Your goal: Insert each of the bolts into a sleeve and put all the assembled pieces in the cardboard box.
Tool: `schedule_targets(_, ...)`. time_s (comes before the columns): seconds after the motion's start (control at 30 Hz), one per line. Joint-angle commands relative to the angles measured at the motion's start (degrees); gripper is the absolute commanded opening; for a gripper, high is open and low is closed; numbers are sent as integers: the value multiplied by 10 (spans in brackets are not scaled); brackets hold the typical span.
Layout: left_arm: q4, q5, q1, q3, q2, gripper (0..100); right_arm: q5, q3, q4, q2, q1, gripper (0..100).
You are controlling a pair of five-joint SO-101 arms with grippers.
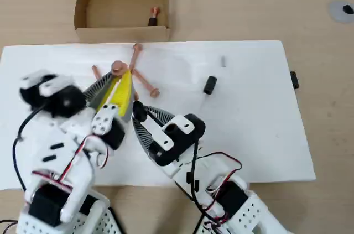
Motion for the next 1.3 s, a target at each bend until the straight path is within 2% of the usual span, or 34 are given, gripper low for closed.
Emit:
schedule_targets(0.0,4,-2,-10,-58,-29,7,-5,-14,1,-65,11,9)
schedule_targets(0.4,81,29,-7,-92,-27,7,-5,-15,-3,-66,11,9)
schedule_targets(0.67,76,31,-6,-63,-27,7,-5,-16,-3,-66,11,9)
schedule_targets(0.87,76,38,42,-52,-26,7,-5,-16,-3,-66,11,9)
schedule_targets(1.27,80,21,43,-41,-29,7,-5,-16,-3,-66,11,9)
